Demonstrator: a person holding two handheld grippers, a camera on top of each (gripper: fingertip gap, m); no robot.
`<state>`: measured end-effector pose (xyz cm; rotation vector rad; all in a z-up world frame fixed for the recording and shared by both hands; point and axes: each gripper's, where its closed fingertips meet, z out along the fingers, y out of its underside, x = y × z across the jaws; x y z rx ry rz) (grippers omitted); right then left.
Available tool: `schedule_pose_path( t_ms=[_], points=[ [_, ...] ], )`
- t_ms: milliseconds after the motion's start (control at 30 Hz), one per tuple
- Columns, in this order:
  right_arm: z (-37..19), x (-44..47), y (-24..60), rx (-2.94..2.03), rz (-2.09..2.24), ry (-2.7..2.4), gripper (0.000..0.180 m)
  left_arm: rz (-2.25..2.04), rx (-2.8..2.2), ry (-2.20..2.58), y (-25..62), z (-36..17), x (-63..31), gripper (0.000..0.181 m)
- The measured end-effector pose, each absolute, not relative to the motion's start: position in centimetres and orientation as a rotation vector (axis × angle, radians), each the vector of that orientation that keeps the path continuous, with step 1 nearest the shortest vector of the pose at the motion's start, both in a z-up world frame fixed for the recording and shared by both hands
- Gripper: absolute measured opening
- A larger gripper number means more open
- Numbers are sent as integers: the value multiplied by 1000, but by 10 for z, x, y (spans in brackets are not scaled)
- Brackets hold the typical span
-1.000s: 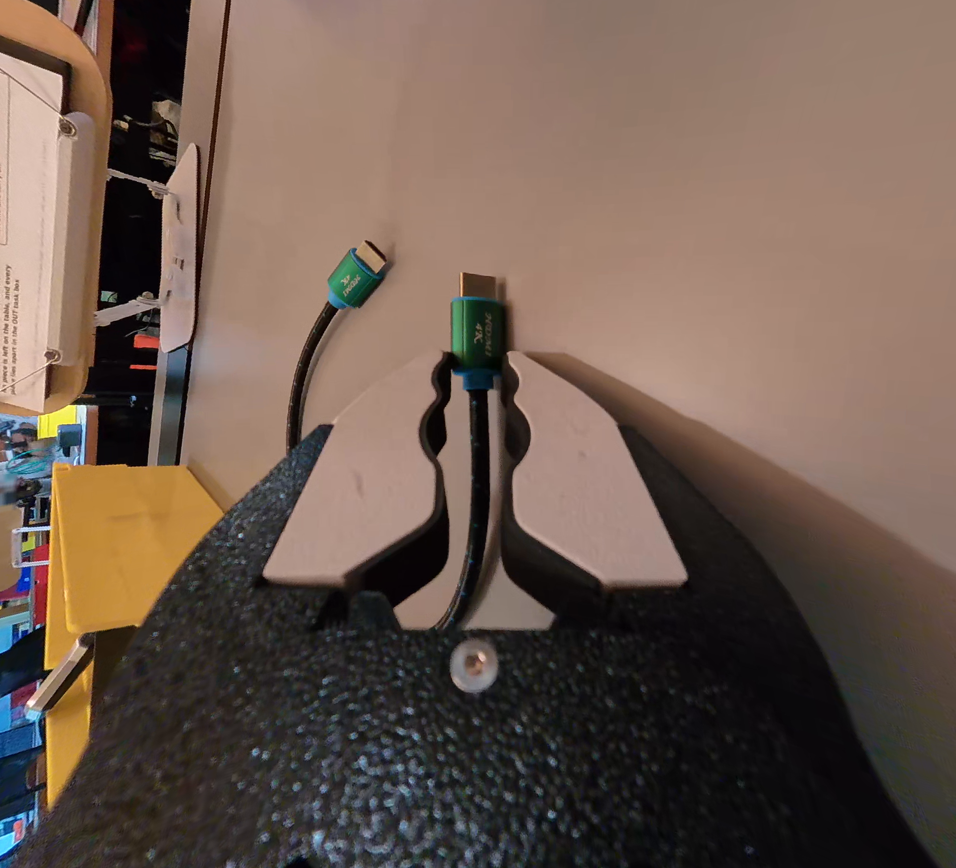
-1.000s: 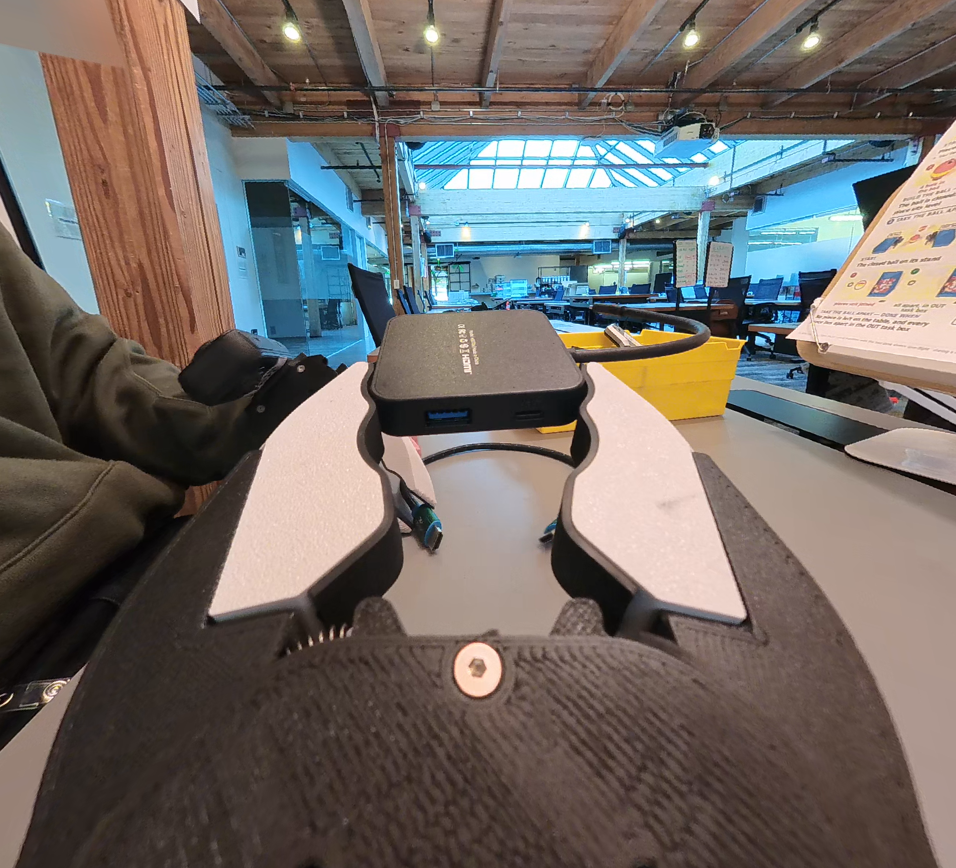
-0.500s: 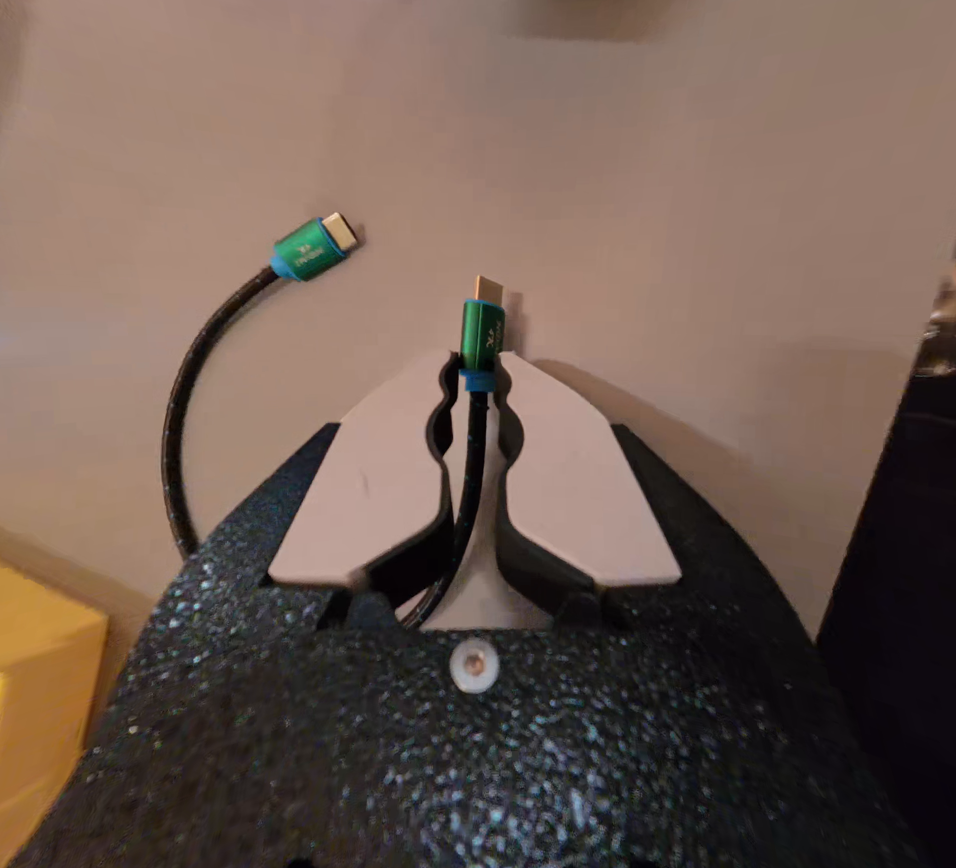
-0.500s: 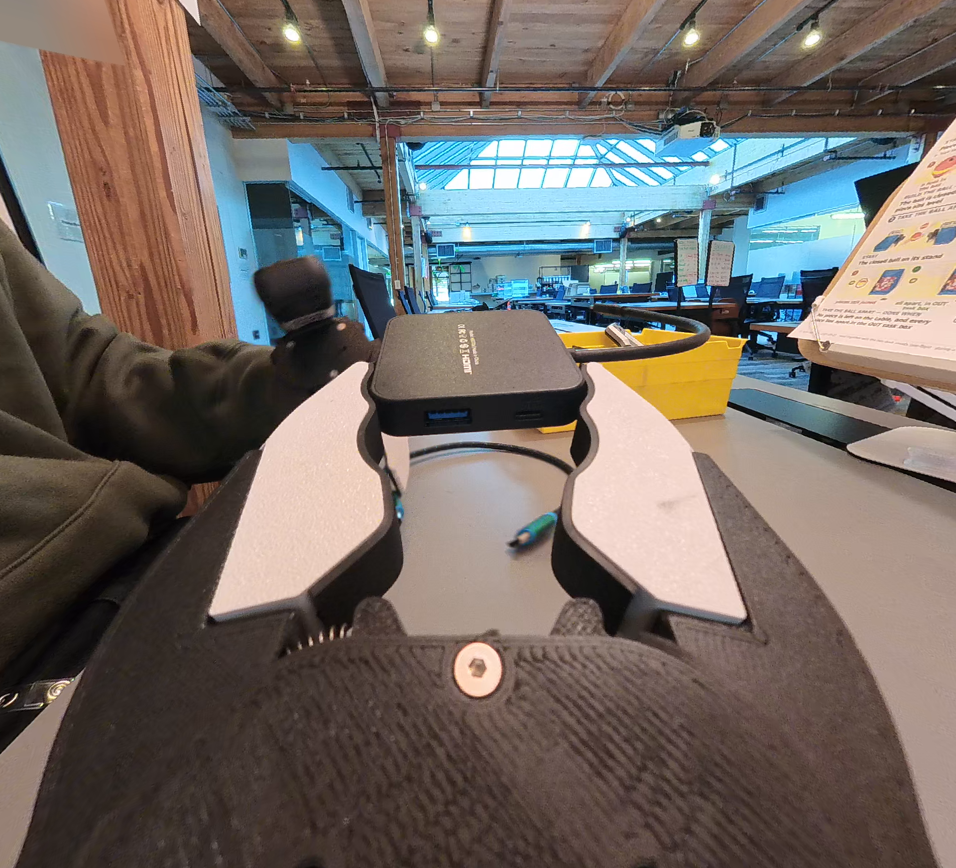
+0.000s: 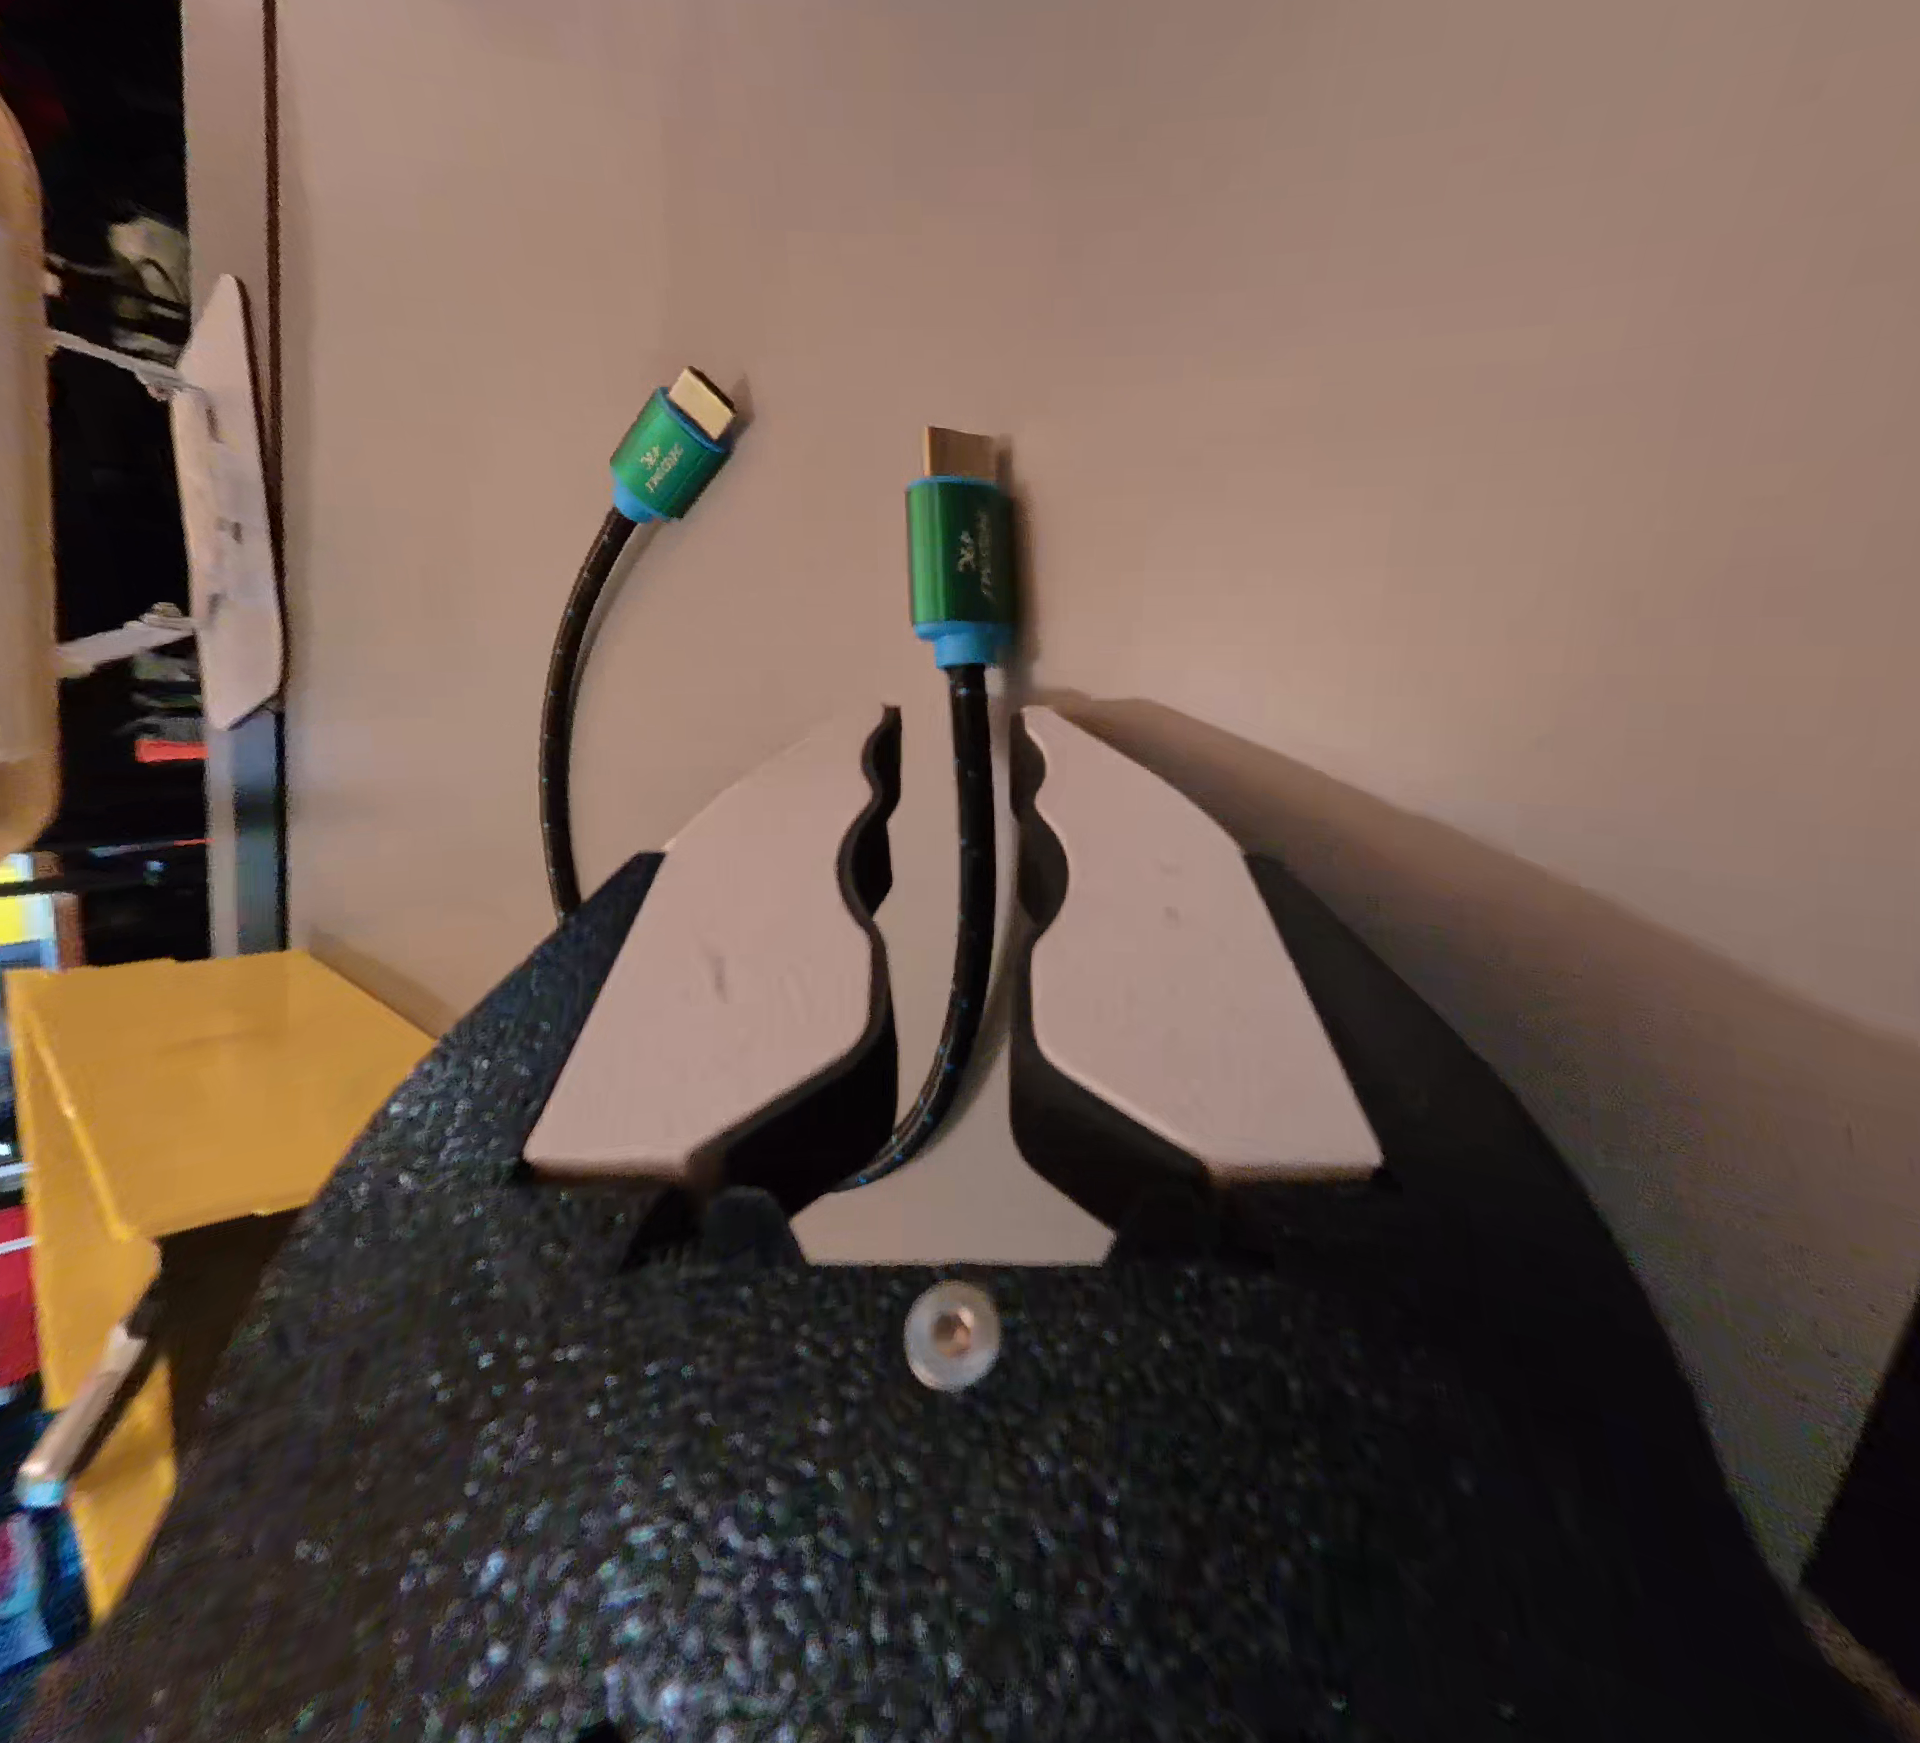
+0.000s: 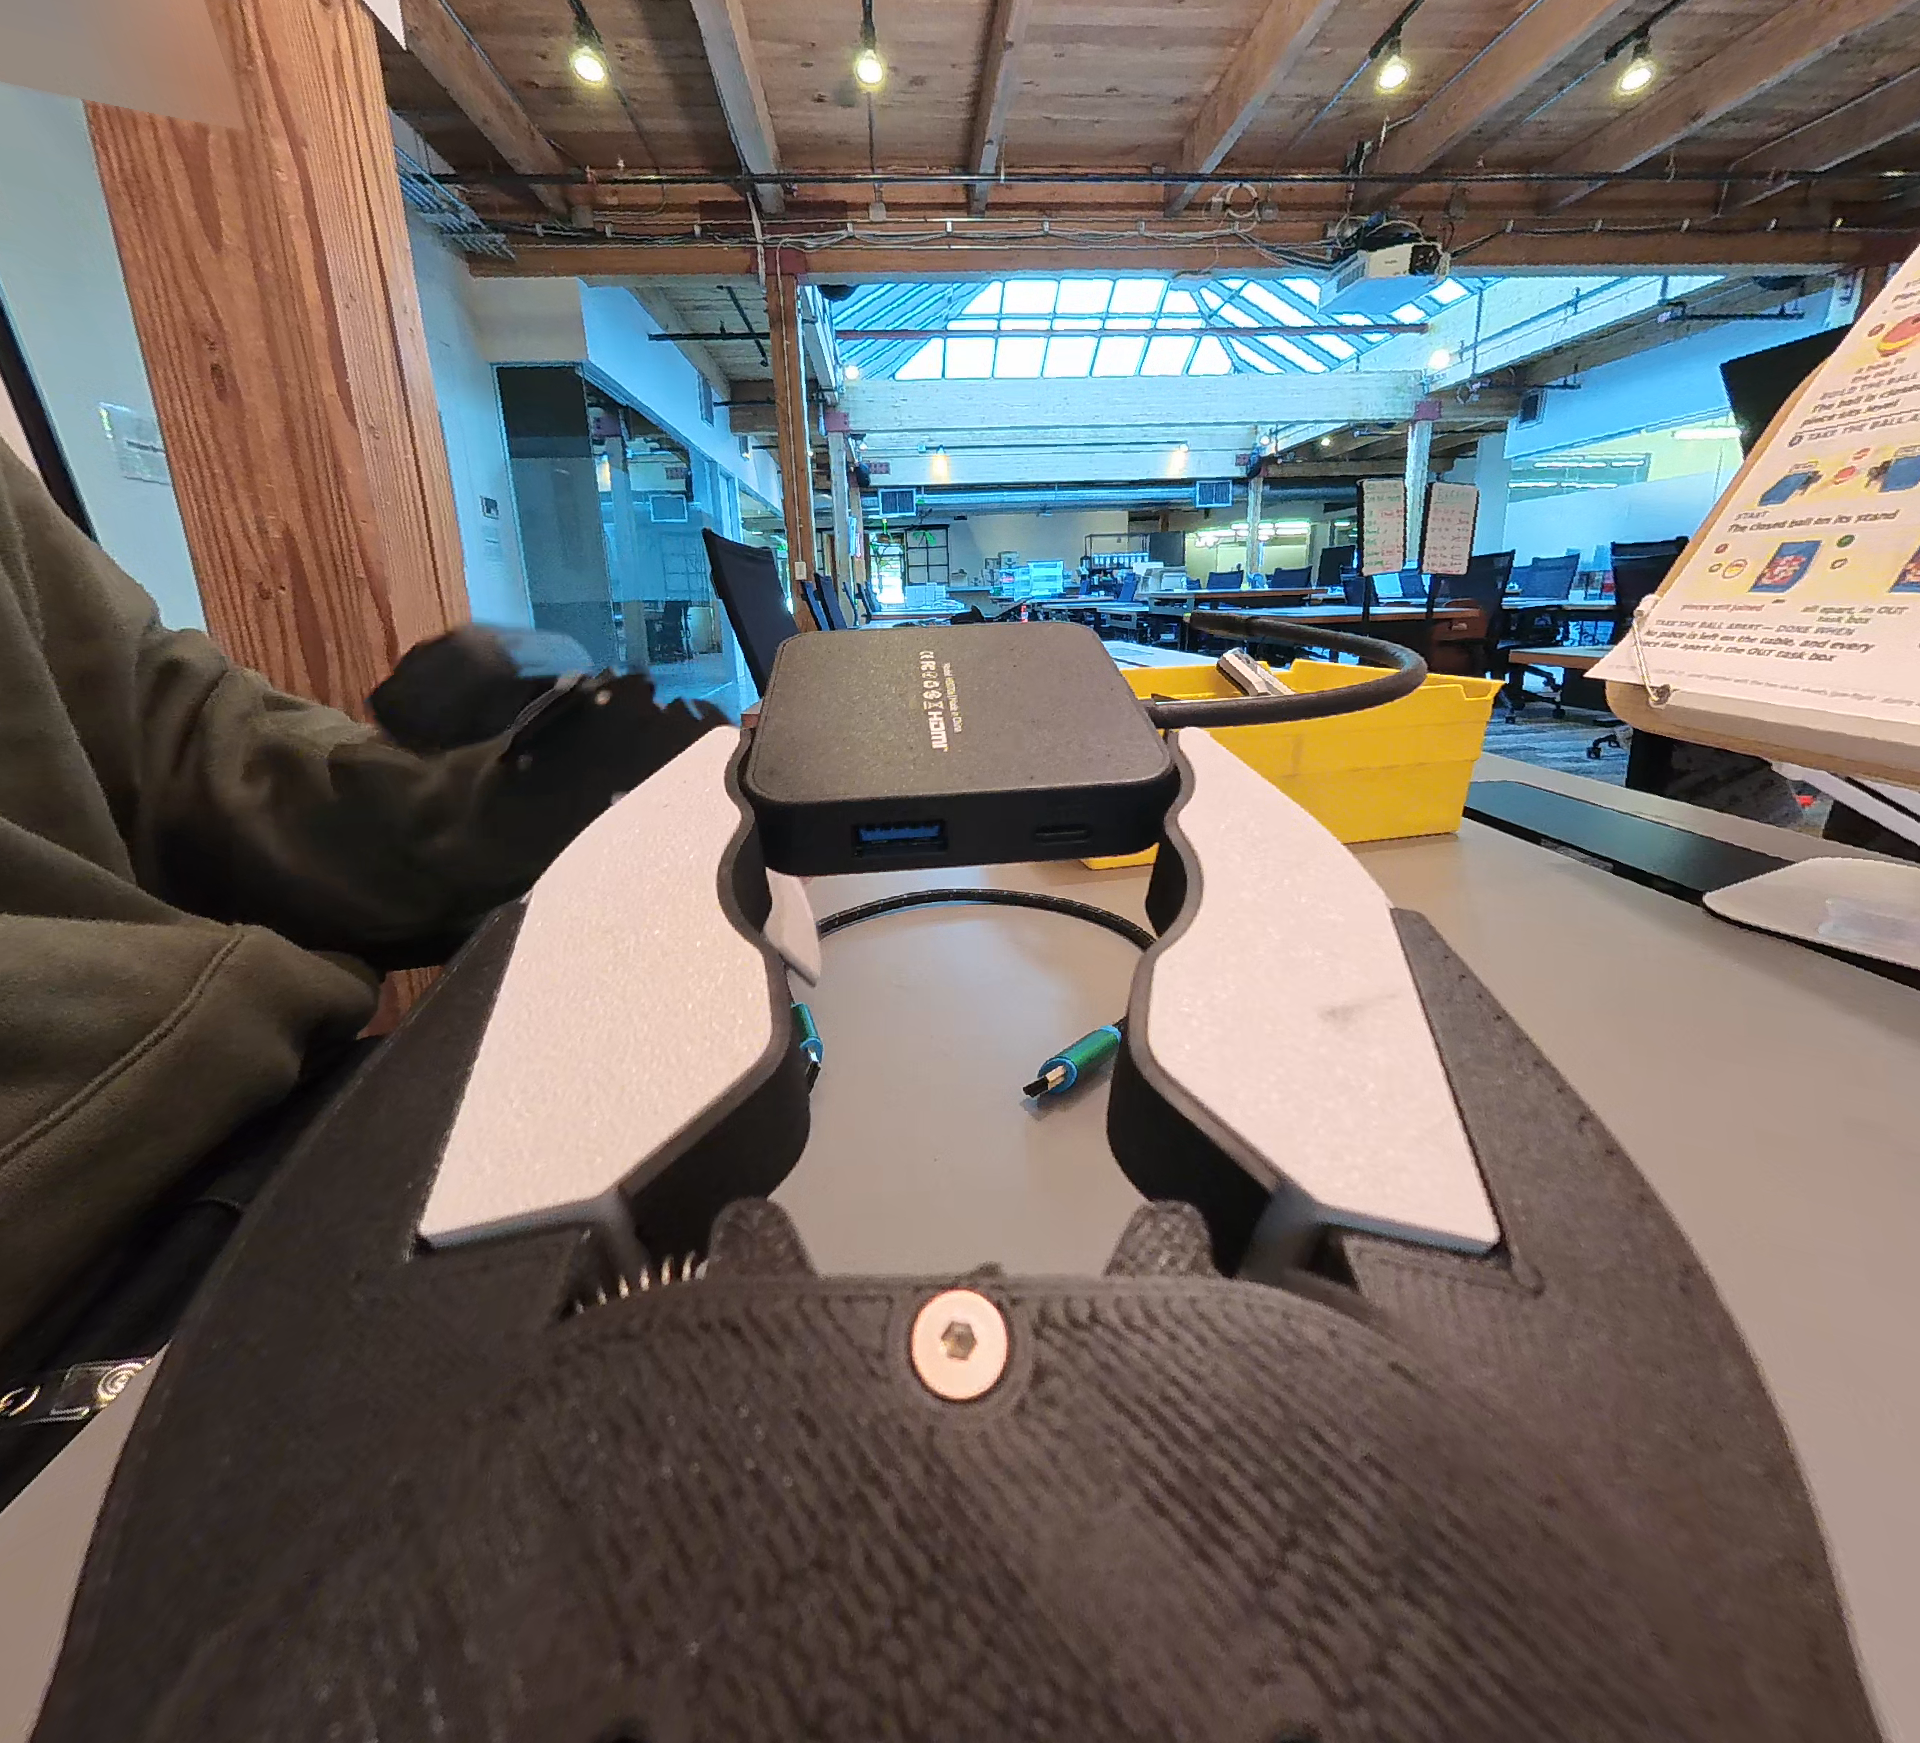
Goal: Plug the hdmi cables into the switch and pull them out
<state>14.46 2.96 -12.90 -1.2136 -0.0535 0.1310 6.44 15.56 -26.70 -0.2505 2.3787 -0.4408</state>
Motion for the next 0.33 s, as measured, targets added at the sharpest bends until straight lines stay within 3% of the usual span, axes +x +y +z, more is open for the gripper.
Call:
schedule_pose_path(
  t_ms=[33, 100, 333],
  points=[
    [-129, 145, 30, -1214, 130, -54, 72, -420, -224, 2369, 154, -270, 64, 14],
    [-129, 145, 30, -1214, 128, -55, 72, -382, -200, 2306, 154, -271, 69, 7],
    [-130, 147, 33, -1237, 106, -42, 72, -318, -243, 2226, 159, -266, 83, 6]
  ],
)
